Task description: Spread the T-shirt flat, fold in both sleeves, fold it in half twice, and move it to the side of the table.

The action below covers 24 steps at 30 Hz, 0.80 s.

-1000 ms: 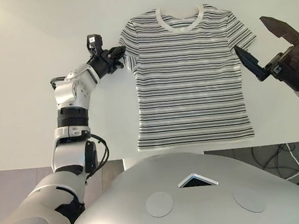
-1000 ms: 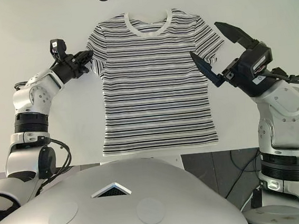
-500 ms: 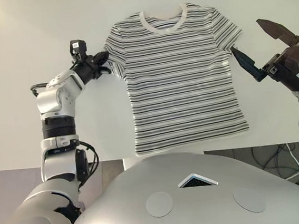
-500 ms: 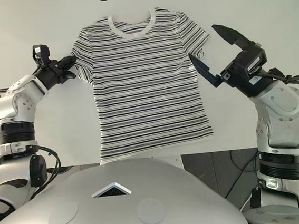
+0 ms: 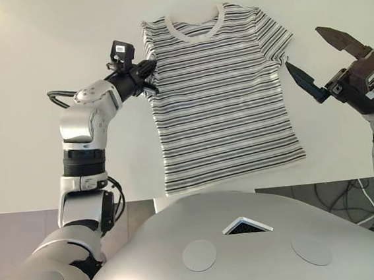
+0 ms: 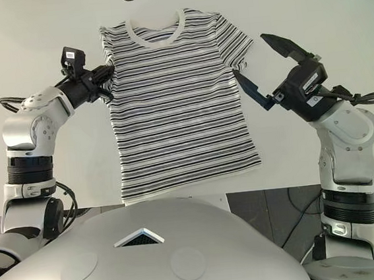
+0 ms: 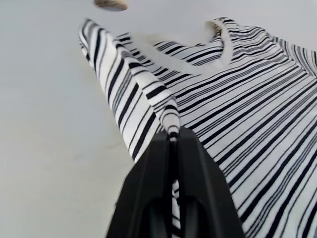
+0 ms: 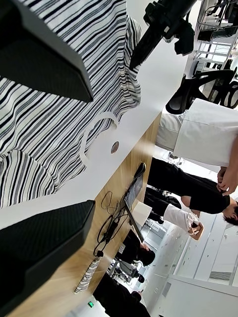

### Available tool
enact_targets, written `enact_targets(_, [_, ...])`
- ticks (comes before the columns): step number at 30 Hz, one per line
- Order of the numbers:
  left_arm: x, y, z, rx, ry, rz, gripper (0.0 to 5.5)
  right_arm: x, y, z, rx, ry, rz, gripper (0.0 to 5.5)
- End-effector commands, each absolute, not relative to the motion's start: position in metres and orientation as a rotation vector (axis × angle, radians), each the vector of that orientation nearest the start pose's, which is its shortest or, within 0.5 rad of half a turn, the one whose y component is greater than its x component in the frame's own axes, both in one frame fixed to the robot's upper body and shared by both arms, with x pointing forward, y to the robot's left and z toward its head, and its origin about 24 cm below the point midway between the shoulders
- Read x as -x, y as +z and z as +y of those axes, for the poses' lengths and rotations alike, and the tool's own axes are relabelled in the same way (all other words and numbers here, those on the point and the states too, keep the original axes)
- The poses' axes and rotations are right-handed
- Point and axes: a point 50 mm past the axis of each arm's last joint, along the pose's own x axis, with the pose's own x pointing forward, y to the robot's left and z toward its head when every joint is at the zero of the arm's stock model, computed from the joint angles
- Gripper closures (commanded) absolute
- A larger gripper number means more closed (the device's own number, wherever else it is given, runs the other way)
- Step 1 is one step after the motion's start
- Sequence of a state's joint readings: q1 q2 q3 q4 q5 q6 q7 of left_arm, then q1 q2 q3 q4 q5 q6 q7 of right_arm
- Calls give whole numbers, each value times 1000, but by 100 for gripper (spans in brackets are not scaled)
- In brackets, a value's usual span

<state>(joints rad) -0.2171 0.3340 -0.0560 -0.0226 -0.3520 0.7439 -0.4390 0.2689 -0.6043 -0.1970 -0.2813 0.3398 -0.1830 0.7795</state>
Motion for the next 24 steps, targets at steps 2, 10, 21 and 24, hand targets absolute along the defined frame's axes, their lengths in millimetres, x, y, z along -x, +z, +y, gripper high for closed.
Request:
enact_targets(2, [-281, 54, 140, 31, -570, 545, 549, -190, 98, -232, 401, 717, -107, 178])
enact_targets(10, [-300, 41, 110, 154, -521, 696, 549, -187, 78, -228, 441, 734, -44, 178])
enact_targets(21, [-280, 106, 91, 423, -810, 473, 438, -204, 59, -245, 334, 566, 68, 178])
enact_targets(24, [-270, 144, 109, 523, -887, 266, 438, -218, 53, -251, 296, 470, 118, 178])
